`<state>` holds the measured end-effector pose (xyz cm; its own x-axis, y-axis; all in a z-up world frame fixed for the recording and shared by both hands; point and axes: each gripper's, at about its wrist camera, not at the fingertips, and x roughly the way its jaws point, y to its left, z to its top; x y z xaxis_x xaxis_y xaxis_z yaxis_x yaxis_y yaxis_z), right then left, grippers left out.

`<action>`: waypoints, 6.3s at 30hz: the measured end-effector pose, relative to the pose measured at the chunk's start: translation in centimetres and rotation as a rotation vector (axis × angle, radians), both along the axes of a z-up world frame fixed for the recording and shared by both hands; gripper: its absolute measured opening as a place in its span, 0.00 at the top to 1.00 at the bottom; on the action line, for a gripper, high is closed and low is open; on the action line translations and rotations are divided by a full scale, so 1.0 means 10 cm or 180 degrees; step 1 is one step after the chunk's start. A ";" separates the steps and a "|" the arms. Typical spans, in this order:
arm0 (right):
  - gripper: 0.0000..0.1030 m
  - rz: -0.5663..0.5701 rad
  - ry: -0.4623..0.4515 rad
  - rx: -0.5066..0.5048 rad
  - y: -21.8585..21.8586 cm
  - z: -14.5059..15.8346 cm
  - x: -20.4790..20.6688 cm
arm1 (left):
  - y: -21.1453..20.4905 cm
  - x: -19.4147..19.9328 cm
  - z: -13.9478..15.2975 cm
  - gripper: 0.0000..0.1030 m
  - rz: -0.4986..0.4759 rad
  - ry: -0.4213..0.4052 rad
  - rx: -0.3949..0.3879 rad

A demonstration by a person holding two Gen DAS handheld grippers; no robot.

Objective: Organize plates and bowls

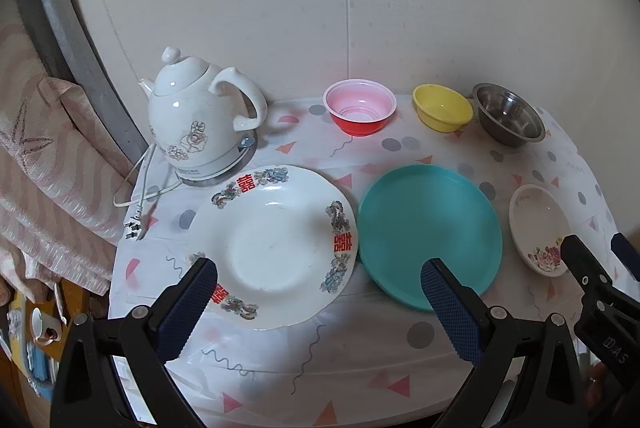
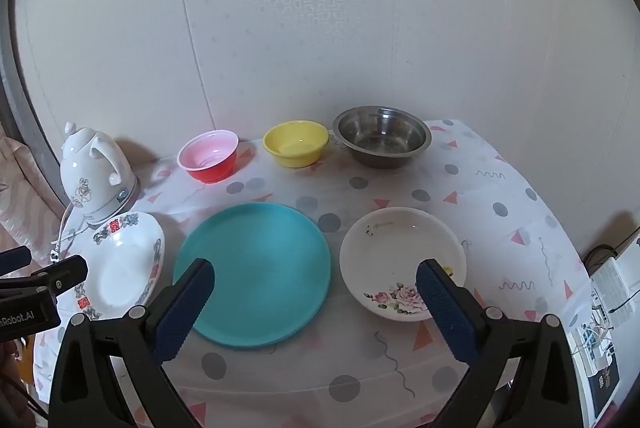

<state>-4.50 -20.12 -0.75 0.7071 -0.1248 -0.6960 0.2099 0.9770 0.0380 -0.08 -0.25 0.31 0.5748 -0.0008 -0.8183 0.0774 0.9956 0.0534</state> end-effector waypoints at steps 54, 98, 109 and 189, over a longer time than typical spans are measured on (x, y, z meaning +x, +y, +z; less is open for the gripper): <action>0.00 -0.0073 0.0021 0.0033 -0.01 0.01 0.03 | -0.03 0.13 -0.06 0.00 -0.0031 0.0055 0.0003; 0.10 0.1636 0.0474 0.0624 0.96 -0.51 0.99 | 1.73 0.27 -1.08 0.00 0.1210 0.0596 -0.1778; 0.10 0.1816 0.0753 0.0952 1.13 -0.75 1.57 | 1.81 0.43 -1.19 0.00 0.1324 0.0603 -0.1383; 0.81 0.2041 0.1023 0.1610 1.02 -1.17 1.56 | 1.19 0.58 -1.18 0.52 0.0174 0.0243 -0.1263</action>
